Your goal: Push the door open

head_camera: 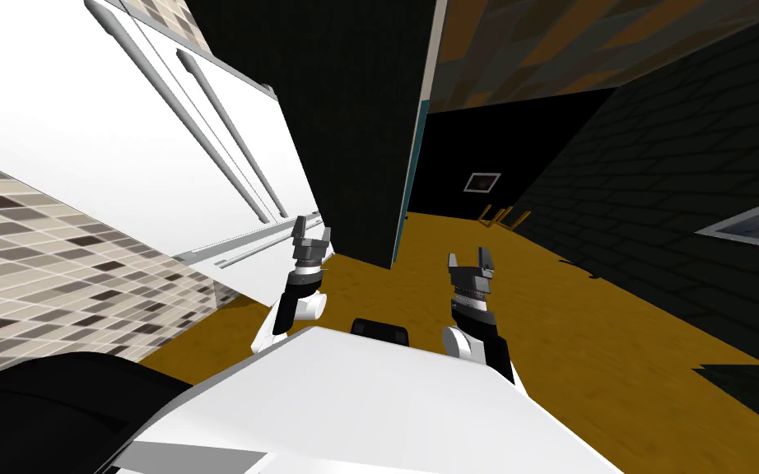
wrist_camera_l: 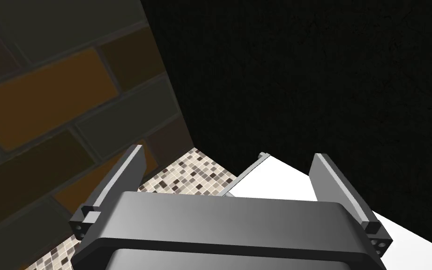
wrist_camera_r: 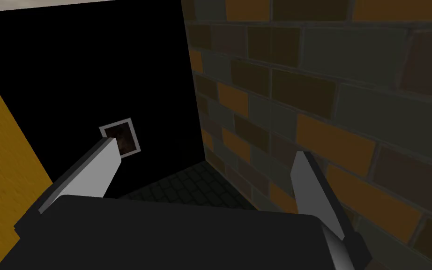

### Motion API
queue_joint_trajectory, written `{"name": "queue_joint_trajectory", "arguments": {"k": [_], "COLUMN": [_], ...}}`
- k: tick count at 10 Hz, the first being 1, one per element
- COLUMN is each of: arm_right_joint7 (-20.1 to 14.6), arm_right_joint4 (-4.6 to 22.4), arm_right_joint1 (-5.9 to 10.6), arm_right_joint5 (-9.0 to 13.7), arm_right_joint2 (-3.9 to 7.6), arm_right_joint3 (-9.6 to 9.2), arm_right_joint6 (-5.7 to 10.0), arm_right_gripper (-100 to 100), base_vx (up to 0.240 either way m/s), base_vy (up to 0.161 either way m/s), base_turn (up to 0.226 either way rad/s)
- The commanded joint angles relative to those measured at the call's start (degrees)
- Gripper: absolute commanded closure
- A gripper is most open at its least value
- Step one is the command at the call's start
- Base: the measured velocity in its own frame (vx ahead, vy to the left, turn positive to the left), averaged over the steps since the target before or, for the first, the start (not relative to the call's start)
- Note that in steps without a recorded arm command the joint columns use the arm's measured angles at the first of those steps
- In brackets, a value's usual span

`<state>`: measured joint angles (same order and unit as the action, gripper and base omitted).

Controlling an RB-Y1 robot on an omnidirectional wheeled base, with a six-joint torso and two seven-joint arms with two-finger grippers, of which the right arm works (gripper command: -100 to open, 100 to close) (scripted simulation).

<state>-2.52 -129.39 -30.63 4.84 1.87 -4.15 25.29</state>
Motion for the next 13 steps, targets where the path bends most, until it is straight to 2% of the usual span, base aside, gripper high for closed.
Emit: {"name": "queue_joint_trajectory", "arguments": {"k": [1,5,13], "arm_right_joint7": [0.9,3.5,10.2], "arm_right_joint4": [1.1,4.0,11.7], "arm_right_joint1": [0.64,2.35,6.95], "arm_right_joint5": [-0.7,-2.6,-7.8], "arm_right_joint2": [0.5,1.49,3.26], "arm_right_joint3": [-0.18,-0.65,-1.92], "arm_right_joint6": [-0.04,-0.14,-0.41], "arm_right_gripper": [-100,-100,-100], "base_vx": [0.108,0.182,0.164], "base_vy": [-0.056,-0.108,-0.134], "base_turn": [0.124,0.116,0.15]}}
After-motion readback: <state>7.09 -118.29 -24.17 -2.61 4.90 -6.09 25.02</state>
